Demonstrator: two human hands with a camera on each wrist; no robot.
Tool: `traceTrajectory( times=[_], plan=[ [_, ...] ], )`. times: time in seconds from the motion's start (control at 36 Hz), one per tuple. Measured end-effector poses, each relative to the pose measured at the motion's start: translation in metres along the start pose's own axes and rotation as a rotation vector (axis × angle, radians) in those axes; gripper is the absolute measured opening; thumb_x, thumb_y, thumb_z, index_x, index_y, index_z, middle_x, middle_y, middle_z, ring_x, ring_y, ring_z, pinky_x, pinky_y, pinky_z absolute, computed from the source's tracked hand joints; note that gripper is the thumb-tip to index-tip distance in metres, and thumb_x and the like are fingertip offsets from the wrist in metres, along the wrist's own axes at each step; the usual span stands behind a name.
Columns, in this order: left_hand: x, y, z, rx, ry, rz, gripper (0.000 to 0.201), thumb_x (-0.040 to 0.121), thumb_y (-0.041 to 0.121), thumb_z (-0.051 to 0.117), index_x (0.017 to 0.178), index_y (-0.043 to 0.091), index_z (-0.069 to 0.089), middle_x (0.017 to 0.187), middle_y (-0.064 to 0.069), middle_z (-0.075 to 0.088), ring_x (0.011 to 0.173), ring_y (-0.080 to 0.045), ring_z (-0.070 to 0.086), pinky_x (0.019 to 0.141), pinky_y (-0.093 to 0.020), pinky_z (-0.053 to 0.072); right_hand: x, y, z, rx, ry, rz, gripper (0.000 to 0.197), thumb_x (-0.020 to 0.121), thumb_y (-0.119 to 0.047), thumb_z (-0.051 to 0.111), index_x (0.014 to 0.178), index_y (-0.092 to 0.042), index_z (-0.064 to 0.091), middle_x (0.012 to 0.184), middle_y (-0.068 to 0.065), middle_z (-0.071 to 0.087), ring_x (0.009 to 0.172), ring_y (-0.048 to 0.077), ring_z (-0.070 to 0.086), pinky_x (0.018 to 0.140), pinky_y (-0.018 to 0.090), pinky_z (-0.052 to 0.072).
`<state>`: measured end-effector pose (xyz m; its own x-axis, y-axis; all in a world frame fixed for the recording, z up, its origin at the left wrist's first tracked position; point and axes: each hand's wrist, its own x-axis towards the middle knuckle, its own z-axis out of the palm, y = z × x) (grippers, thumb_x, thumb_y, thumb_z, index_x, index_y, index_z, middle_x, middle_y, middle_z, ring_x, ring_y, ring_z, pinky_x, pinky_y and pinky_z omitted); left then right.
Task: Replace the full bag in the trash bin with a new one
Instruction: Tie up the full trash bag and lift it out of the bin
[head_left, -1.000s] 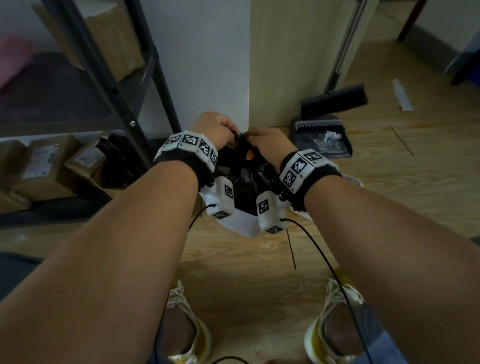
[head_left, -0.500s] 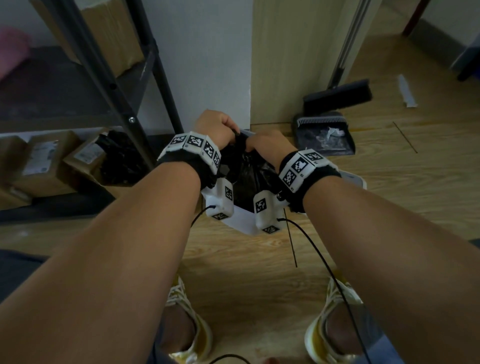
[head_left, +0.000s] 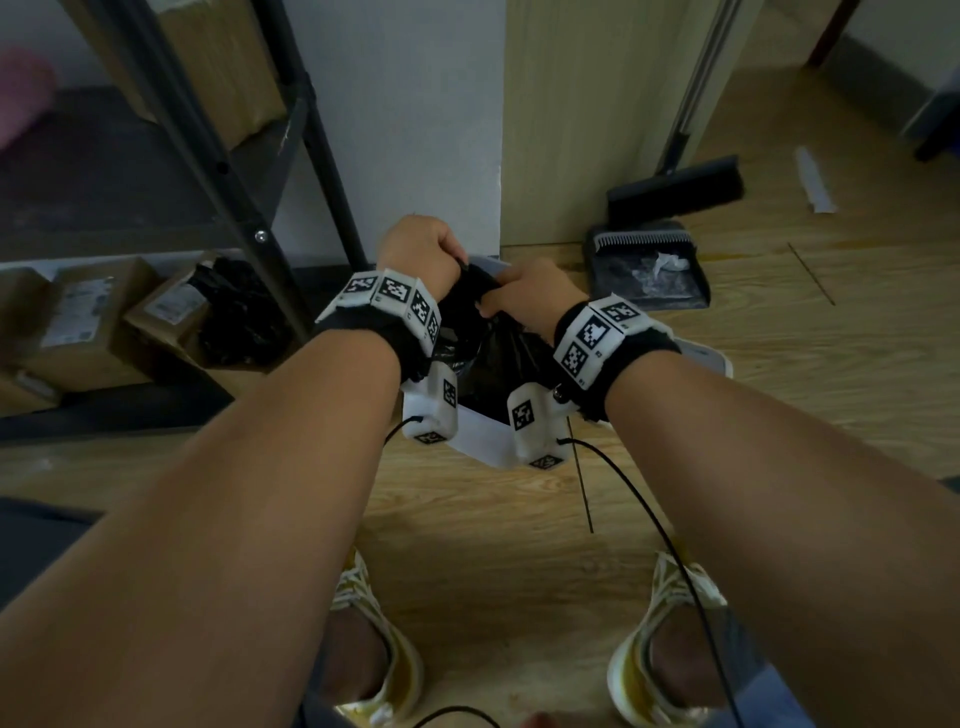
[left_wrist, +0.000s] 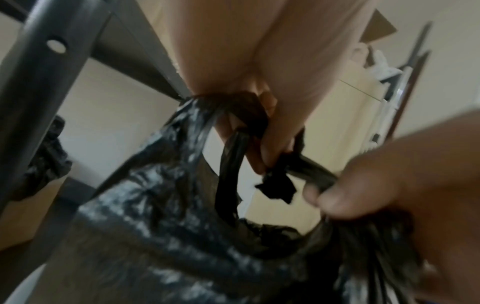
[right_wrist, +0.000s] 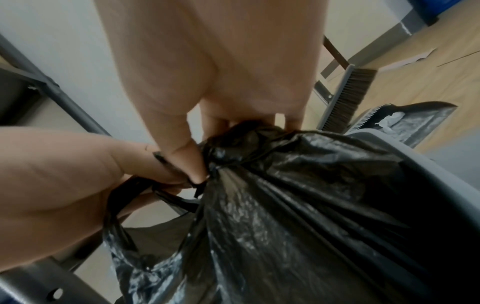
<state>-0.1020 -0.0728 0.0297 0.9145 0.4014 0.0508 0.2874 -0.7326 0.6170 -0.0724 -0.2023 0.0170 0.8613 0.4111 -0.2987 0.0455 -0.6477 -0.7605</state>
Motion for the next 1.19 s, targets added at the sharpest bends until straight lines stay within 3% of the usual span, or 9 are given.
traceTrajectory(
  times=[0.11, 0.22, 0.33, 0.5, 0.61, 0.72, 0.89, 1.06, 1.19],
  plan=[
    [-0.001, -0.002, 0.007, 0.011, 0.113, 0.042, 0.022, 0.076, -0.002, 0.057, 0.076, 0.019, 0.064, 0.089, -0.001, 0.067, 0.087, -0.021, 0.065, 0.072, -0.022, 0.046, -0.001, 0.001, -0.001, 0.021, -0.049, 0.004, 0.026, 0.08, -0.009, 0.068, 0.102, 0.005, 0.069, 0.097, 0.014, 0.065, 0.088, 0.021, 0.06, 0.07, 0.026, 0.046],
    [0.001, -0.004, 0.012, -0.04, 0.159, 0.033, 0.022, 0.078, -0.003, 0.054, 0.082, 0.018, 0.056, 0.084, 0.004, 0.057, 0.077, -0.013, 0.054, 0.061, -0.018, 0.037, 0.001, 0.004, -0.003, 0.158, -0.008, 0.064, 0.035, 0.085, -0.021, 0.064, 0.115, -0.001, 0.064, 0.099, 0.007, 0.059, 0.092, 0.017, 0.055, 0.079, 0.031, 0.047],
    [0.004, -0.005, 0.011, -0.028, 0.156, 0.047, 0.014, 0.08, 0.005, 0.057, 0.089, 0.015, 0.064, 0.086, 0.006, 0.059, 0.078, -0.01, 0.053, 0.067, -0.02, 0.038, 0.003, 0.008, -0.008, 0.163, 0.075, 0.047, 0.04, 0.099, -0.025, 0.045, 0.128, 0.0, 0.057, 0.122, 0.016, 0.06, 0.095, 0.019, 0.052, 0.079, 0.023, 0.037],
    [0.005, -0.008, 0.012, -0.072, 0.091, 0.041, 0.01, 0.079, 0.01, 0.064, 0.085, 0.017, 0.067, 0.089, 0.002, 0.066, 0.079, -0.012, 0.058, 0.069, -0.021, 0.042, 0.008, 0.008, -0.009, 0.14, 0.06, -0.032, 0.052, 0.097, -0.012, 0.048, 0.148, -0.011, 0.036, 0.144, 0.012, 0.046, 0.131, 0.024, 0.047, 0.099, 0.019, 0.036],
    [0.004, -0.007, 0.012, -0.091, 0.06, 0.041, 0.01, 0.078, 0.009, 0.068, 0.085, 0.015, 0.068, 0.085, 0.004, 0.064, 0.077, -0.011, 0.058, 0.07, -0.022, 0.044, 0.01, 0.008, -0.006, 0.139, 0.076, -0.132, 0.051, 0.092, -0.002, 0.05, 0.142, -0.012, 0.046, 0.132, 0.017, 0.058, 0.121, 0.028, 0.056, 0.106, 0.032, 0.043],
    [0.001, -0.005, 0.011, -0.107, 0.021, 0.044, 0.012, 0.077, 0.005, 0.066, 0.087, 0.011, 0.069, 0.088, -0.003, 0.068, 0.081, -0.016, 0.062, 0.074, -0.023, 0.048, 0.014, 0.009, -0.001, 0.024, 0.091, -0.143, 0.031, 0.088, -0.003, 0.053, 0.114, -0.002, 0.069, 0.11, 0.018, 0.07, 0.106, 0.031, 0.065, 0.096, 0.043, 0.05],
    [-0.002, -0.007, 0.011, -0.099, 0.026, 0.063, 0.017, 0.075, 0.012, 0.07, 0.086, 0.021, 0.06, 0.088, 0.002, 0.063, 0.078, -0.014, 0.058, 0.06, -0.017, 0.04, 0.016, 0.012, -0.002, 0.048, 0.113, -0.13, 0.029, 0.094, -0.01, 0.051, 0.113, 0.0, 0.07, 0.11, 0.019, 0.07, 0.105, 0.031, 0.065, 0.096, 0.041, 0.05],
    [-0.008, -0.008, 0.009, -0.236, 0.005, 0.089, 0.033, 0.07, 0.022, 0.08, 0.098, 0.021, 0.062, 0.106, -0.006, 0.051, 0.085, -0.016, 0.051, 0.07, -0.023, 0.046, 0.019, 0.014, -0.005, 0.009, 0.12, -0.039, 0.029, 0.097, -0.011, 0.048, 0.116, -0.001, 0.067, 0.116, 0.018, 0.068, 0.102, 0.026, 0.063, 0.081, 0.026, 0.044],
    [-0.01, -0.001, 0.004, -0.227, -0.069, 0.134, 0.034, 0.07, 0.019, 0.079, 0.101, 0.024, 0.067, 0.118, -0.009, 0.055, 0.093, -0.015, 0.054, 0.071, -0.017, 0.045, 0.021, 0.015, -0.004, 0.007, 0.14, 0.016, 0.03, 0.098, -0.016, 0.048, 0.119, -0.004, 0.066, 0.118, 0.017, 0.067, 0.109, 0.031, 0.063, 0.089, 0.031, 0.047]
  ],
)
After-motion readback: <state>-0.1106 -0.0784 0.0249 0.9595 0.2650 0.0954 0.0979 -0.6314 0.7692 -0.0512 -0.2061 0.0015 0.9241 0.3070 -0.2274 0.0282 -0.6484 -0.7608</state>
